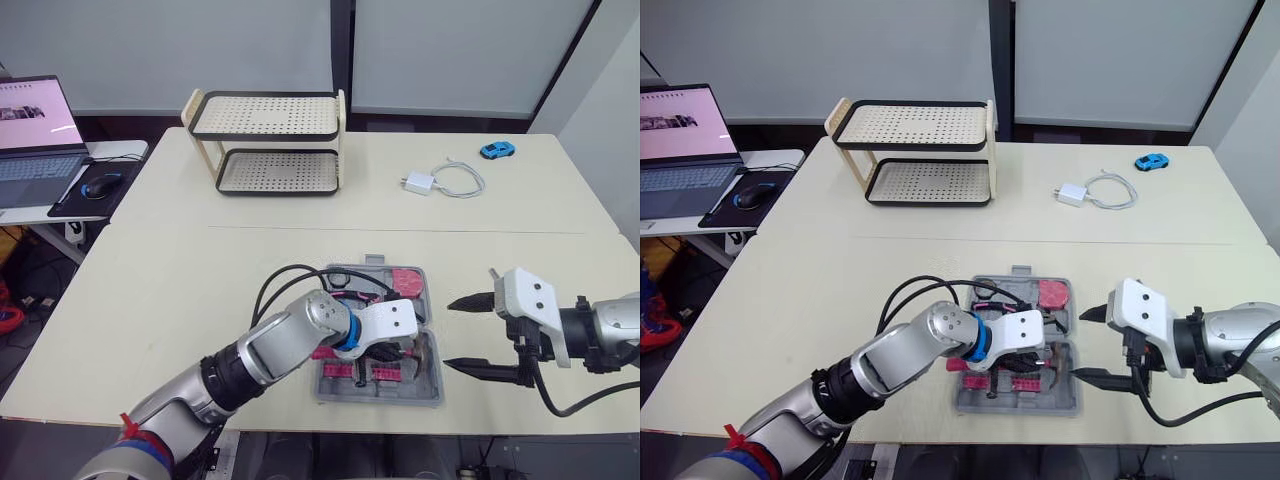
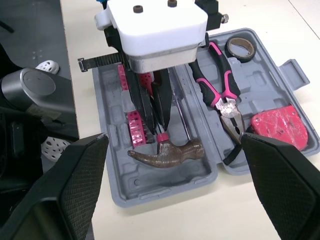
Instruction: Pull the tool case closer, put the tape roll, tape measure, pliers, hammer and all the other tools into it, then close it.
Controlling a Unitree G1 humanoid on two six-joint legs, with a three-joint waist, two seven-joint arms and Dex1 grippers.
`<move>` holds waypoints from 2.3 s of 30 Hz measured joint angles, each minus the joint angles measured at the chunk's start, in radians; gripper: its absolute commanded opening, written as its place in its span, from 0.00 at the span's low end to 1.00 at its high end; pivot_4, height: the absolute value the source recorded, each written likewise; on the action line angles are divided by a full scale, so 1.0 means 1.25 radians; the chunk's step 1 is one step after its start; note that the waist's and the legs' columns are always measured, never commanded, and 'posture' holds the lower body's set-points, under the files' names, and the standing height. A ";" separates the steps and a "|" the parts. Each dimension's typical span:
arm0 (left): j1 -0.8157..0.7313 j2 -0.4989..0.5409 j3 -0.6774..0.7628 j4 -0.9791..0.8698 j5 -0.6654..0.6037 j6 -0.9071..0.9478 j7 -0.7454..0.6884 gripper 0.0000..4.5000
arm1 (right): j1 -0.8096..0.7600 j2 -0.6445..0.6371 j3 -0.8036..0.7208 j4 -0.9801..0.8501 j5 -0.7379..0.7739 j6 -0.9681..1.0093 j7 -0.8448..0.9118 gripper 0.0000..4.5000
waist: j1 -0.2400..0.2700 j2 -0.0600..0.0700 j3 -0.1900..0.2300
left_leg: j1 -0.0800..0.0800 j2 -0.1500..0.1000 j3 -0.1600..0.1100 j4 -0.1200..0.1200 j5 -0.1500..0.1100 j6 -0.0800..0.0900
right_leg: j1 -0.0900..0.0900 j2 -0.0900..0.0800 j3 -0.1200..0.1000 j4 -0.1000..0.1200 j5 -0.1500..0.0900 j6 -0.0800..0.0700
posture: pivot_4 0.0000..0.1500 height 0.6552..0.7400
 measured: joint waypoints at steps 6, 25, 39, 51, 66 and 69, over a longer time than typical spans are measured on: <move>-0.005 -0.024 -0.013 0.042 0.024 -0.003 0.001 0.01 | 0.030 -0.019 -0.022 -0.019 0.004 0.019 0.001 1.00 | 0.000 0.000 0.000 | 0.000 0.000 0.000 0.001 0.000 0.000 | 0.000 0.000 0.000 0.000 0.000 0.000 | 1.00 1.00; -0.014 -0.067 -0.031 0.114 0.075 -0.021 -0.004 0.01 | 0.054 -0.021 -0.066 -0.049 0.026 0.052 -0.022 1.00 | 0.000 0.000 0.000 | -0.002 0.000 -0.001 0.007 -0.001 0.001 | 0.001 0.000 -0.001 0.002 0.000 0.000 | 1.00 1.00; -0.028 -0.085 -0.045 0.134 0.095 -0.023 -0.006 0.01 | 0.052 -0.021 -0.066 -0.052 0.033 0.055 -0.037 1.00 | 0.000 0.000 0.000 | -0.002 0.000 -0.001 0.007 -0.001 0.001 | 0.001 0.000 -0.001 0.002 0.000 0.000 | 1.00 1.00; -0.038 -0.086 -0.042 0.141 0.102 -0.031 -0.012 0.51 | 0.033 -0.021 -0.052 -0.052 0.036 0.054 -0.051 1.00 | 0.000 0.000 0.000 | -0.002 -0.001 -0.001 0.008 -0.001 0.002 | 0.001 0.000 -0.001 0.003 0.000 0.000 | 1.00 1.00; 0.128 0.049 0.218 -0.011 -0.032 -0.219 -0.095 0.31 | 0.008 -0.019 -0.020 -0.034 0.033 0.049 -0.054 1.00 | 0.000 0.001 -0.001 | -0.001 0.000 -0.001 0.008 -0.001 0.001 | 0.001 0.000 0.000 0.003 0.000 0.000 | 1.00 1.00; 0.193 0.057 0.238 -0.009 -0.064 -0.287 -0.127 0.09 | 0.007 -0.018 -0.014 -0.032 0.030 0.046 -0.054 1.00 | 0.001 0.001 -0.001 | -0.001 -0.001 -0.001 0.008 -0.001 0.001 | 0.001 -0.001 0.000 0.003 0.000 0.000 | 1.00 1.00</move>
